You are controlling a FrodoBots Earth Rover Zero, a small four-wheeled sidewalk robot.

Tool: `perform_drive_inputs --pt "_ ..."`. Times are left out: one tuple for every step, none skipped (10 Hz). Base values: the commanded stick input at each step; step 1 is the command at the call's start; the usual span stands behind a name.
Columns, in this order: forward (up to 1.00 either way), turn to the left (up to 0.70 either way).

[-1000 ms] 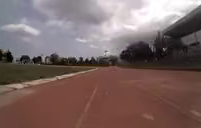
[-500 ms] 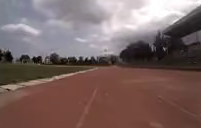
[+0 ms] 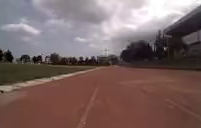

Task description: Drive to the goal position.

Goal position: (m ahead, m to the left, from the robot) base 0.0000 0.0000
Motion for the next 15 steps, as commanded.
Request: perform_drive_inputs --pt "0.45 0.00" --pt "0.45 0.00" --pt "0.45 0.00" --pt "0.45 0.00" --pt "0.45 0.00" --pt "0.45 0.00" --pt "0.45 0.00" --pt "0.45 0.00" --pt "0.45 0.00" --pt "0.45 0.00" --pt "0.45 0.00" --pt "0.45 0.00" --pt "0.45 0.00" --pt "0.45 0.00" --pt "0.45 0.00"
